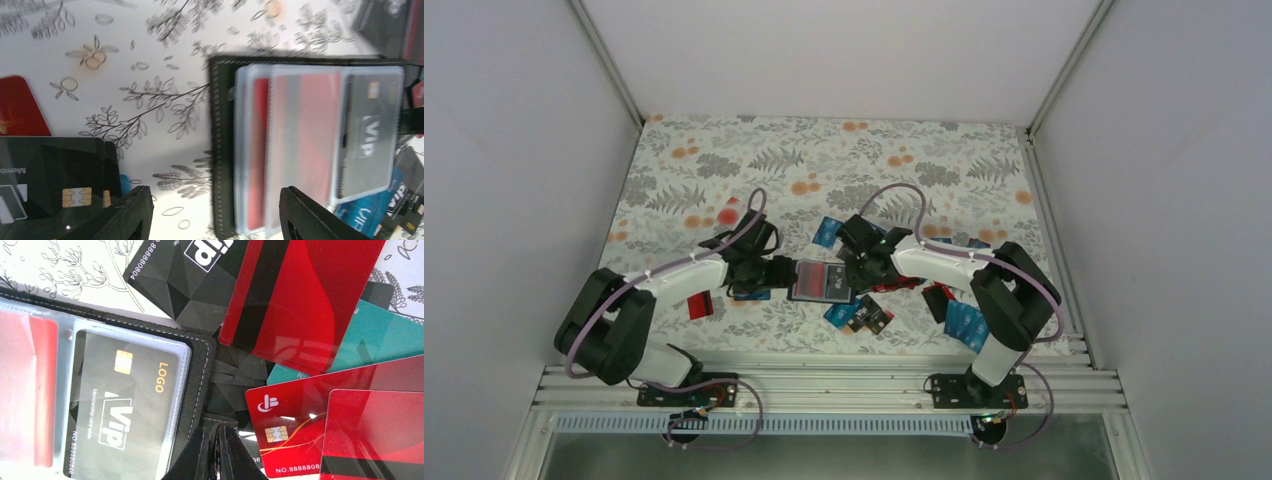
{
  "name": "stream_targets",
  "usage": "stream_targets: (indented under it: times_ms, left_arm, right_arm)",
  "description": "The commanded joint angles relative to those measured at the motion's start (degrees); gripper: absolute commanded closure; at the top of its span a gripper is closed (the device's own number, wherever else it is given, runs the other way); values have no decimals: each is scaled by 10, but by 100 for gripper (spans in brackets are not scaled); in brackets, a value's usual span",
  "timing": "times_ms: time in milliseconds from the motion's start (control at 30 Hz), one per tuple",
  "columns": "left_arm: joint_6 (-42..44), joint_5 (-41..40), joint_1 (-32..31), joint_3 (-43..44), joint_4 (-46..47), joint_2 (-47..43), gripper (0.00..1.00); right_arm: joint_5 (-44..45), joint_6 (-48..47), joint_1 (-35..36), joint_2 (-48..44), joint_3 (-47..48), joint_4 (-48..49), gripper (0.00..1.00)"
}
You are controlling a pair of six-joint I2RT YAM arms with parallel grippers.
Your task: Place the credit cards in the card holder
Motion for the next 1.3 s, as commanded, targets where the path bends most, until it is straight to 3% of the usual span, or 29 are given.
stream_targets:
  times_ms: [0, 233, 333, 567, 700, 867, 1267]
  left_arm:
    - [14, -85, -37, 63, -71, -36, 37]
    - [-18, -140, -130, 133, -96, 28, 37]
    - [-38, -155, -167, 167, -97, 76, 38]
    - [-66, -204, -244, 267, -137, 183, 40]
    - [-76, -229, -267, 307, -166, 229, 35]
    - [-92, -242, -280, 323, -183, 256, 29]
    - [-114, -279, -320, 347, -207, 305, 31]
  right_arm:
    - [-15, -3, -12, -17, -14, 24, 94]
    - [-51, -9, -36, -57, -45, 42, 66]
    - [-61, -13, -51, -68, -57, 48, 61]
    - [-81, -22, -85, -82, -97, 66, 62]
    - [-98, -29, -98, -86, -115, 82, 64]
    - [-112, -35, -108, -90, -135, 96, 65]
    - [-134, -46, -128, -112, -168, 115, 68]
